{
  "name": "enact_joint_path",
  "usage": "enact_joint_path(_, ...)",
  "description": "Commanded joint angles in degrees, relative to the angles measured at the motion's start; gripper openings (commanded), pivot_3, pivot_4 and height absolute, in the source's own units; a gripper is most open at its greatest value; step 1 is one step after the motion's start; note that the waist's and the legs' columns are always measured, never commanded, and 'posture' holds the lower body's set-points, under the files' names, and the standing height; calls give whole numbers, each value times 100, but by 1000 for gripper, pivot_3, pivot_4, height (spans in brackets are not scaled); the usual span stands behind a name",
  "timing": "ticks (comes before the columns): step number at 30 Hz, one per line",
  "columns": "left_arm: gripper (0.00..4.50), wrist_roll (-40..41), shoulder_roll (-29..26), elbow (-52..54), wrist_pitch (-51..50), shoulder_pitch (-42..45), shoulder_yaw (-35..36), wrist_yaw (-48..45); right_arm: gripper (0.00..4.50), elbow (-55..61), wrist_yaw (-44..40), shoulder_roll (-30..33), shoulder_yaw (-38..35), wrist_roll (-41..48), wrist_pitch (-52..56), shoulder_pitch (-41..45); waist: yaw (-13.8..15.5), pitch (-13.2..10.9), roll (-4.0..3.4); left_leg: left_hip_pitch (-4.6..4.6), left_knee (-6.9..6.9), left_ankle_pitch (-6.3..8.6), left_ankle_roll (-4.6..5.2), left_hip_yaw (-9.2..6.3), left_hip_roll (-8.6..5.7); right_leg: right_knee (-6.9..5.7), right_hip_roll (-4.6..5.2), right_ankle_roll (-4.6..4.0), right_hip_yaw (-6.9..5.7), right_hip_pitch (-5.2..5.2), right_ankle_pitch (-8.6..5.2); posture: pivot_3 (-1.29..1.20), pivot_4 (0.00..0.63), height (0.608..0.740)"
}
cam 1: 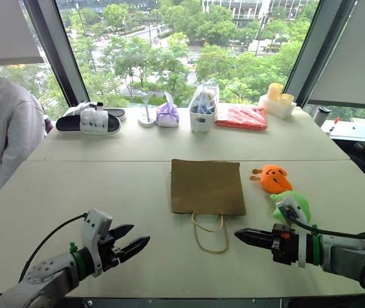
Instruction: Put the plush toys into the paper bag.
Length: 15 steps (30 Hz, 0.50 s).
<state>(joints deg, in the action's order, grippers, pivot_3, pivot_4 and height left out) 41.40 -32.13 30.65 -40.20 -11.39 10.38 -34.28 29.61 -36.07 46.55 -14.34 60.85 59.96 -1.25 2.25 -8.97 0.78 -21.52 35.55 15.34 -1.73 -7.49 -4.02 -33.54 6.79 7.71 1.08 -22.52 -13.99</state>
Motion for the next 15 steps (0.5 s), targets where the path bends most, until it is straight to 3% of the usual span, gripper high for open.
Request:
enact_joint_path(1, 3755, 2, -104, 211, 11, 26, 71, 4, 0, 67, -101, 10, -26, -53, -134, 8, -1, 0, 0, 0, 0, 0, 0, 0, 0, 0, 0, 0, 0, 0, 0, 0, 150, 740)
enact_joint_path(9, 3755, 40, -103, 164, 4, 133, 178, 97, 0, 55, -184, -6, -15, -176, -216, -48, 0, 0, 0, 0, 0, 0, 0, 1, 0, 0, 0, 0, 0, 0, 0, 0, 150, 740)
enact_joint_path(15, 3755, -442, -775, -301, 398, 625, 186, -488, 0, 23, -252, 18, -6, -285, -261, -121, 5, 0, 0, 1, 0, 0, 0, 1, -3, -1, -2, -1, -2, 0, 0, 0, 150, 740)
